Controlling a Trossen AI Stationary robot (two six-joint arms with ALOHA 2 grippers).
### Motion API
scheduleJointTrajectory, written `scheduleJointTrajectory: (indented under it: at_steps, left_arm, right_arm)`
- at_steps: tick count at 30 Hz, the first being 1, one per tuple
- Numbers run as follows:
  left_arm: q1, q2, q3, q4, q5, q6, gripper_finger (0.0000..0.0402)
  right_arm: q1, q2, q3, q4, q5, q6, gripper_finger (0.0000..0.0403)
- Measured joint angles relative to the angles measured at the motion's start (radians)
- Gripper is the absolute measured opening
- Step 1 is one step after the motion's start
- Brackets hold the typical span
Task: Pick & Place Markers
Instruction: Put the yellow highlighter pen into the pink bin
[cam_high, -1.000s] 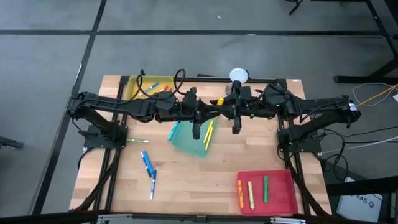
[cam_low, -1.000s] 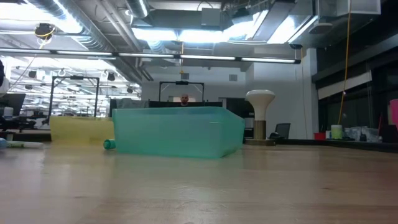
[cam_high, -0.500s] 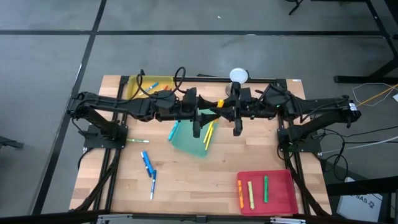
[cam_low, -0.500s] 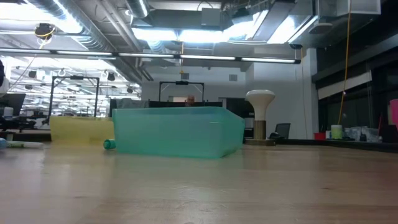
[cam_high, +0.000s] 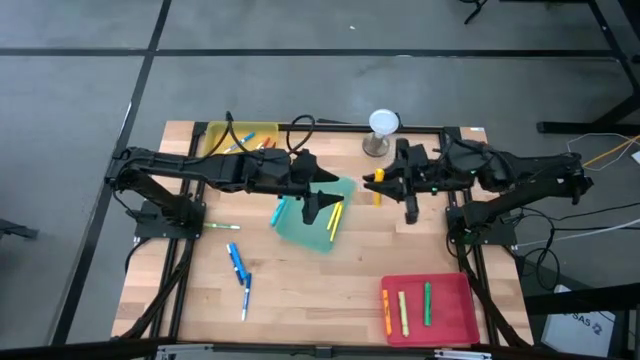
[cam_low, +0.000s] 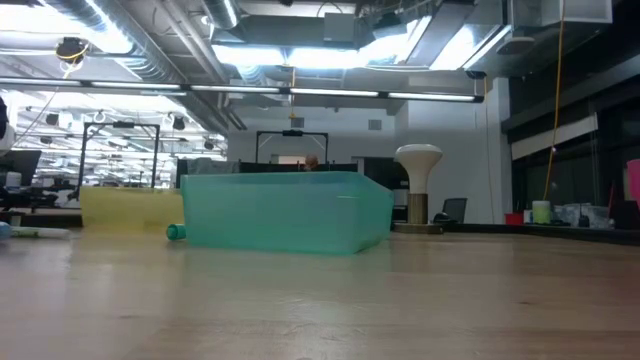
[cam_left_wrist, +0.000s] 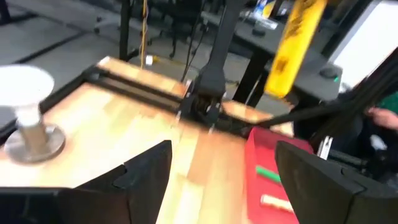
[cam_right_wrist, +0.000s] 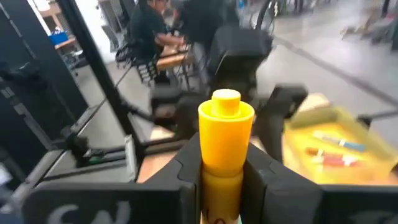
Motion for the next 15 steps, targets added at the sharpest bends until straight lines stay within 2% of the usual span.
scheduleJointTrajectory:
  at_steps: [6,11,15]
  left_arm:
    - [0.0,-0.034,0.001,-0.033,-0.011,-0.018,0.0278]
    - [0.0,-0.065,0.0,-0.073,-0.065,-0.018,0.0278]
    - [0.0,-0.082,0.0,-0.081,-0.1,-0.018,0.0278]
  right_arm:
    - [0.083,-0.023,0.0,-0.171,-0.007,0.111,0.0059]
    - [0.17,-0.018,0.0,-0.339,-0.077,0.209,0.0059]
    - [0.241,-0.008,0.0,-0.457,-0.08,0.306,0.0059]
